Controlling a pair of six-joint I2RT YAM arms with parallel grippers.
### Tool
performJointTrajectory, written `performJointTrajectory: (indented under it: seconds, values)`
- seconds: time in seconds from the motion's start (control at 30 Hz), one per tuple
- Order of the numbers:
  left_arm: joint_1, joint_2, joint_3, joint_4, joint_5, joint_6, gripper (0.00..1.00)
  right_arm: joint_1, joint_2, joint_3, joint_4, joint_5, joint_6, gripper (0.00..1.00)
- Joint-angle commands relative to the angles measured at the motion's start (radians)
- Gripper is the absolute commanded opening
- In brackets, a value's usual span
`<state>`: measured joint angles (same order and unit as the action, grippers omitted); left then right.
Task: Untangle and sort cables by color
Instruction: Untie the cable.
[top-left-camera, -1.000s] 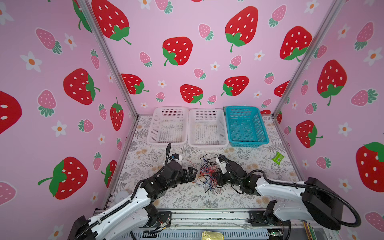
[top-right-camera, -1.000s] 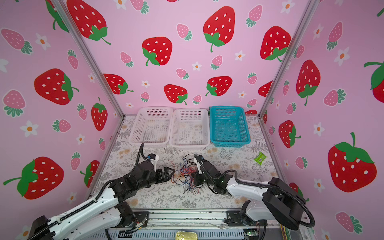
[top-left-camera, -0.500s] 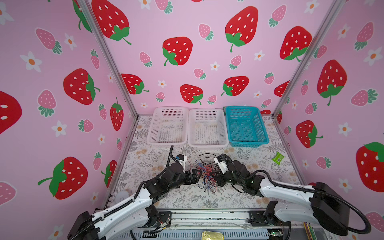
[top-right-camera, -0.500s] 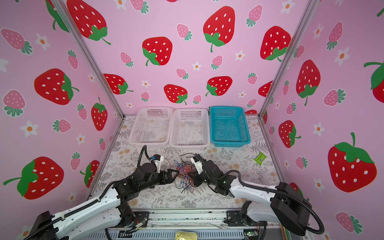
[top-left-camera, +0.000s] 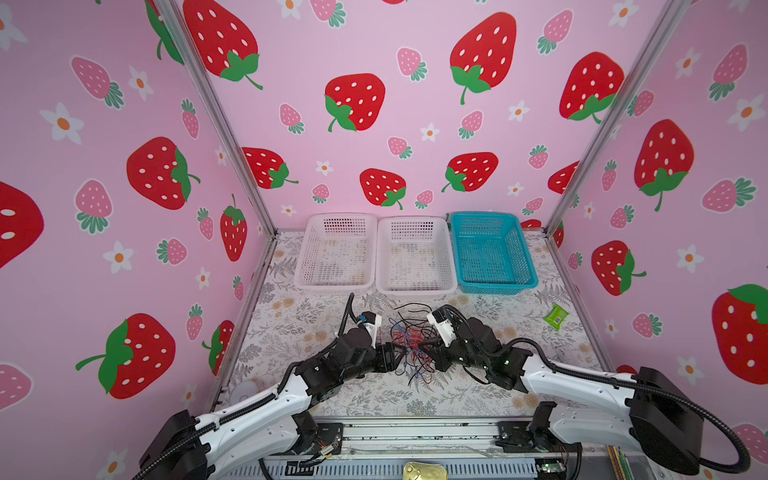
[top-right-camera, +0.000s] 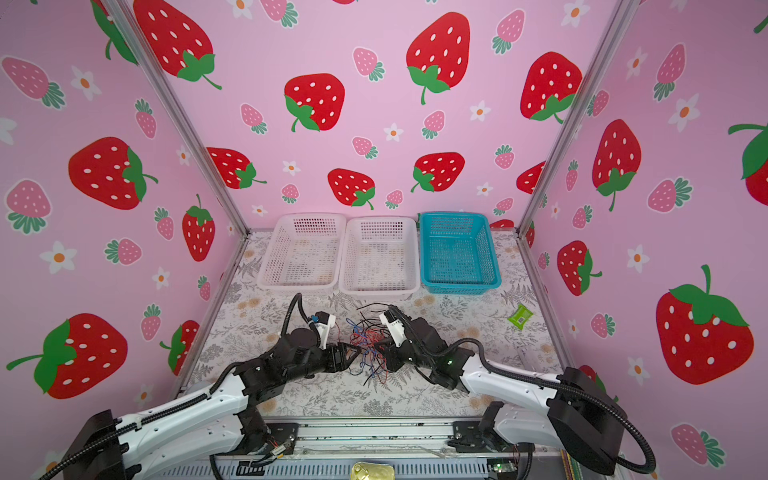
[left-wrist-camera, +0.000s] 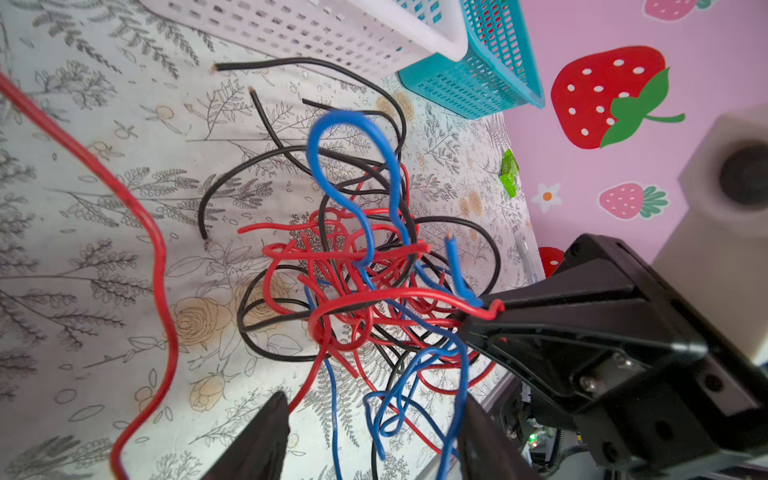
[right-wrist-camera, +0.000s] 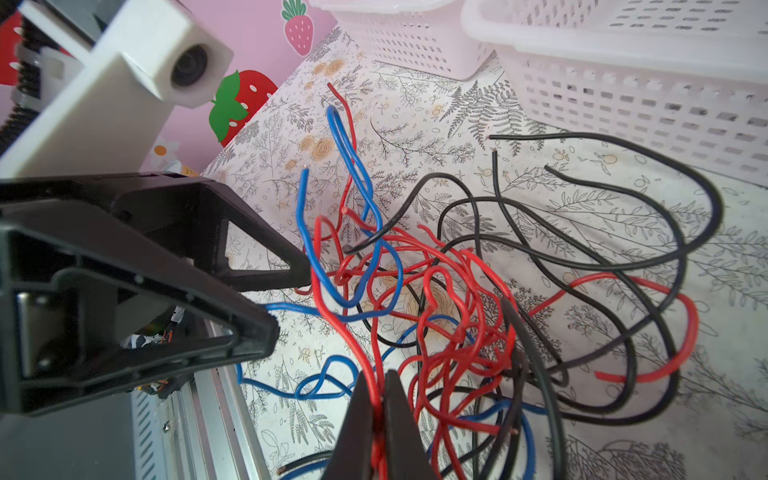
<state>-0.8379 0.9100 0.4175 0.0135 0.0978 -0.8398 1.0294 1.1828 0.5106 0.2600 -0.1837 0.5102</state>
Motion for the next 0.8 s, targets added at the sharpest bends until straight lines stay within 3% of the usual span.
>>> performJointTrajectory:
  seconds: [0.0,0.43,0.6,0.77]
  values:
    - [-0.007,-0.004,0.024,0.026,-0.006,0.008,0.55,0.006,-0.007,0.044,0.011,-0.007,-0.007,0.00]
    - [-0.011,-0.009,0.032,-0.020,-0.031,0.028,0.00,0.006,0.027,0.064,-0.074,0.030,0.001,0.01]
    - [-0.011,-0.042,0.040,-0.069,-0.078,0.041,0.00,0.006,0.003,0.063,-0.139,0.073,0.006,0.16]
    - [-0.010,-0.041,0.042,-0.082,-0.090,0.044,0.00,0.006,-0.069,0.062,-0.212,0.119,0.027,0.41]
